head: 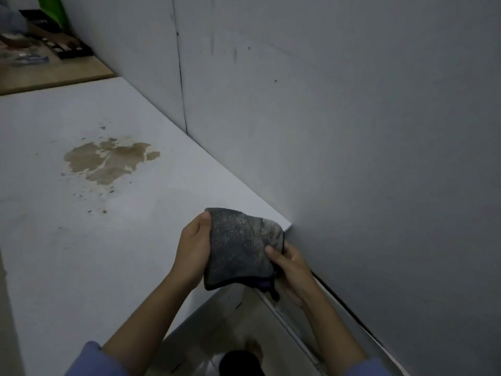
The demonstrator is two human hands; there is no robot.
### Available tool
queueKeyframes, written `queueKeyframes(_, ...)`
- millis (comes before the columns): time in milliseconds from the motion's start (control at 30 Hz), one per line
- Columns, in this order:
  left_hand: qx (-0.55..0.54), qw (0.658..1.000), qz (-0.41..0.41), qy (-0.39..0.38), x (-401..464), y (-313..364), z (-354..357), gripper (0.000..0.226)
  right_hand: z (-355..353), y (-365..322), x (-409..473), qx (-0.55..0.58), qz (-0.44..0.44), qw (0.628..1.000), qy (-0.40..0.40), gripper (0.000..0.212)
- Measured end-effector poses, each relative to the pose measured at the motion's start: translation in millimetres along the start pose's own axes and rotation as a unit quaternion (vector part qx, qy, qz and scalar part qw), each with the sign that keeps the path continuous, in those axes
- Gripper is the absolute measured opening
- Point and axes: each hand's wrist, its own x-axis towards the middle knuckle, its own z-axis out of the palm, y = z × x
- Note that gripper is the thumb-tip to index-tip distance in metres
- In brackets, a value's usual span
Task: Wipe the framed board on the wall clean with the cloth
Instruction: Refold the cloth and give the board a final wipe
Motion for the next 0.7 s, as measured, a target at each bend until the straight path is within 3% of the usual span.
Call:
queueKeyframes(133, -0.019, 0.999, -0.045, 0.011, 15.0, -31.1, 0.8, 0.017, -9.9, -14.1, 37.8, -0.174, -0.079, 0.982, -0.015, 0.03)
queueKeyframes(267, 0.014, 0.996, -0.071, 0.056, 33.9, -64.0, 9.7, 0.004, -21.5, -24.2, 80.7, -0.292, -0.082, 0.95, -0.074, 0.015)
queueKeyframes(500, 0.117, 0.977, -0.139, 0.113, 78.7, -110.5, 39.5, 0.008, -40.4, -19.5, 161.6, -0.456, -0.113, 0.881, -0.059, 0.021)
queueKeyframes(700, 0.241, 0.956, -0.081, 0.146, 100.3, -123.6, 49.4, 0.007, -44.5, 2.0, 183.3, -0.523, -0.147, 0.838, -0.054, 0.027)
